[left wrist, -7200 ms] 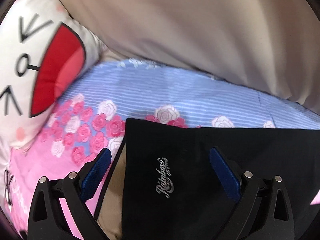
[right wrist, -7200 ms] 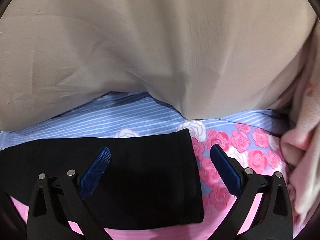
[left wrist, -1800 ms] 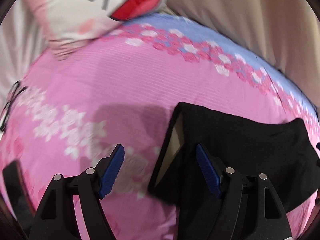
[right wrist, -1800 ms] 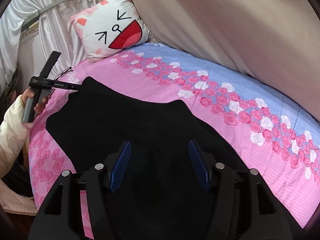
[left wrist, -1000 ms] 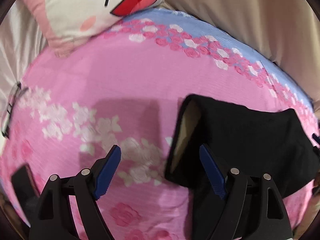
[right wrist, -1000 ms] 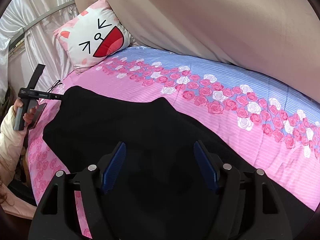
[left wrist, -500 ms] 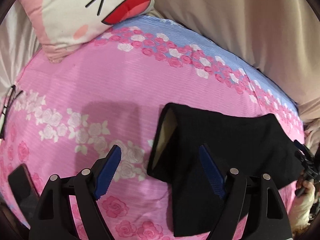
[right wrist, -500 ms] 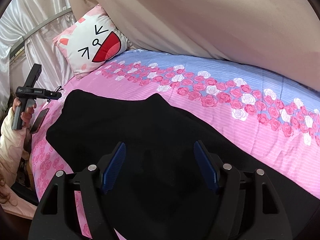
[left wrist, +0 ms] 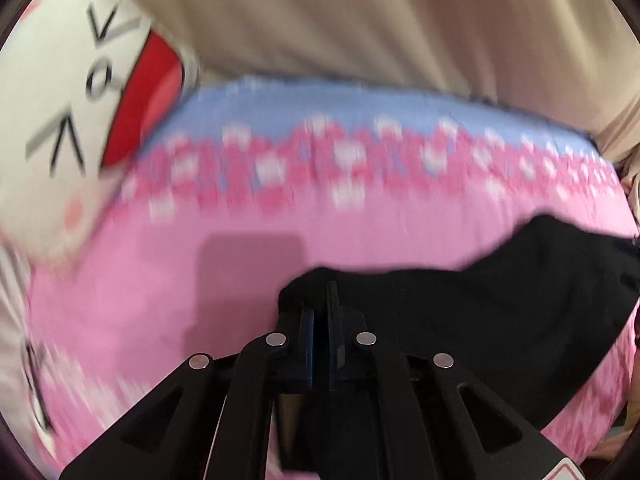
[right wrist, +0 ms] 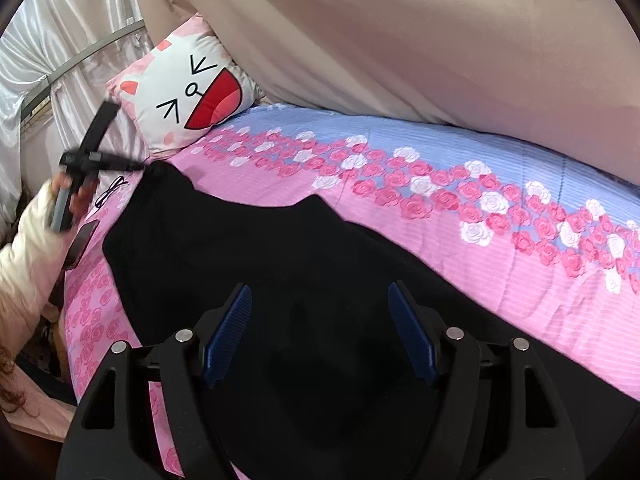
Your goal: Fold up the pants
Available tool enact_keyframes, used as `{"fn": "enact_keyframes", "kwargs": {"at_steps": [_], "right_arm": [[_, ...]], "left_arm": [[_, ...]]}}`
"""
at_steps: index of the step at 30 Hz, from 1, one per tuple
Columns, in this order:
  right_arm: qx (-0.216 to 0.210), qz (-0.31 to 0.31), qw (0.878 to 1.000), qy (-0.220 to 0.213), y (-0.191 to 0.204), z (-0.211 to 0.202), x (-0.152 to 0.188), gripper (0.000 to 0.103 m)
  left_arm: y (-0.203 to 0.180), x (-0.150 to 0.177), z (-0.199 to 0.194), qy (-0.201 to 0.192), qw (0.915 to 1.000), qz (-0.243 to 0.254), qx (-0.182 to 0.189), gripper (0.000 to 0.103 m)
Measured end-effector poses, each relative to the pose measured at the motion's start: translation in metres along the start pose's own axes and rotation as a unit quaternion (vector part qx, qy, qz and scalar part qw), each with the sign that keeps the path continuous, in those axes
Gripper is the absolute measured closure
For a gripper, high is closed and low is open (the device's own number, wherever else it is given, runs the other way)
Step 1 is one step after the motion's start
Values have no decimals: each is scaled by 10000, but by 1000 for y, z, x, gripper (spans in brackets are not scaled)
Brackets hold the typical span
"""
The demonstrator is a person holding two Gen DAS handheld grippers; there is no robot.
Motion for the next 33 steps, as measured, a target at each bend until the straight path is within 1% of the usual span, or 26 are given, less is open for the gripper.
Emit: {"fn": "enact_keyframes", "kwargs": {"at_steps": [1, 2, 3, 4, 5, 6, 7, 8, 9, 11, 12, 13, 16, 19, 20, 21, 23, 24, 25, 26, 28, 29, 30, 31, 32, 33], "right_arm": [[24, 13, 10000, -23, -3, -2, -1, 33], [52, 24, 10000, -39, -4, -3, -1, 32], [150, 44, 9999, -62, -8, -5, 1, 26], [200, 57, 9998, -66, -10, -6, 3, 24], [200, 84, 9997, -56, -12, -7, 4, 24], [199, 136, 9997, -70, -14, -9, 7, 24], [183, 176, 9996, -75, -15, -11, 8, 24], [149, 207, 9997, -65, -14, -11, 8, 24], [47, 172, 9998, -27, -7, -11, 6, 24], [-187, -142, 9997, 84, 15, -4, 2, 24], [-365, -603, 9973, 210, 42, 4, -1, 24], [-511, -999, 9932, 308, 65, 12, -3, 24], [-1046, -2411, 9626, 658, 154, 53, -10, 24], [-1316, -3635, 9167, 1013, 229, 101, -8, 24], [-1322, -4017, 8991, 1133, 248, 116, -5, 24], [-1346, -4448, 8758, 1307, 271, 135, -1, 24], [-1330, -4851, 8497, 1579, 291, 163, 4, 25], [-1360, -4967, 8375, 1828, 299, 180, 6, 27], [-1427, -4945, 8314, 2094, 302, 191, 6, 45], [-1390, -4884, 8298, 2313, 302, 202, 3, 69], [-1254, -4678, 8382, 2506, 291, 213, -19, 87], [-1181, -4547, 8488, 2426, 285, 211, -38, 87], [-985, -4362, 8670, 2199, 275, 205, -70, 87], [-738, -4231, 8837, 1859, 265, 194, -102, 88], [-608, -4126, 8941, 1631, 259, 186, -122, 91], [-392, -3930, 9102, 1246, 250, 172, -154, 91]], "left_arm": [[3, -9, 5, -13, 10000, 61, 27, 90], [6, -14, 15, 107, 9999, 130, 19, 89], [11, -12, 29, 357, 9993, 109, -44, 89], [16, -4, 51, 796, 9968, -17, -39, 89], [19, 5, 64, 1010, 9948, -90, -68, 86], [23, 12, 72, 1060, 9941, -185, -145, 67], [32, 18, 72, 885, 9942, -364, -500, 38], [43, 23, 64, 639, 9936, -600, -712, 32], [51, 30, 53, 461, 9931, -911, -574, 31], [62, 43, 35, 400, 9903, -1325, -125, 31], [69, 54, 20, 339, 9875, -1542, -43, 31], [73, 61, 10, 273, 9866, -1605, -114, 31], [84, 90, -19, 179, 9843, -1708, -413, 27], [87, 124, -37, 184, 9807, -1865, -549, 26], [85, 131, -39, 217, 9796, -1905, -599, 26], [84, 146, -40, 297, 9789, -1890, -720, 26], [78, 162, -36, 415, 9785, -1843, -824, 26], [75, 172, -35, 487, 9791, -1772, -867, 26], [74, 177, -35, 475, 9800, -1733, -857, 26], [75, 182, -37, 451, 9808, -1712, -816, 26], [72, 186, -38, 401, 9821, -1711, -672, 26], [71, 187, -38, 379, 9827, -1715, -581, 26], [68, 184, -38, 357, 9836, -1695, -498, 26], [64, 180, -39, 283, 9853, -1637, -393, 26], [59, 176, -39, 219, 9868, -1570, -324, 26], [53, 170, -41, 140, 9886, -1479, -253, 26]]}}
Point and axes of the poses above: each gripper's, at about its wrist camera, not at the fingertips, and z roughly the way its jaws point, y to its left, x to its underside, the point moved 6 cm from there along z, roughly the way its jaws point, and after that the axes turned 9 degrees about -x, right-handed, at the moved point
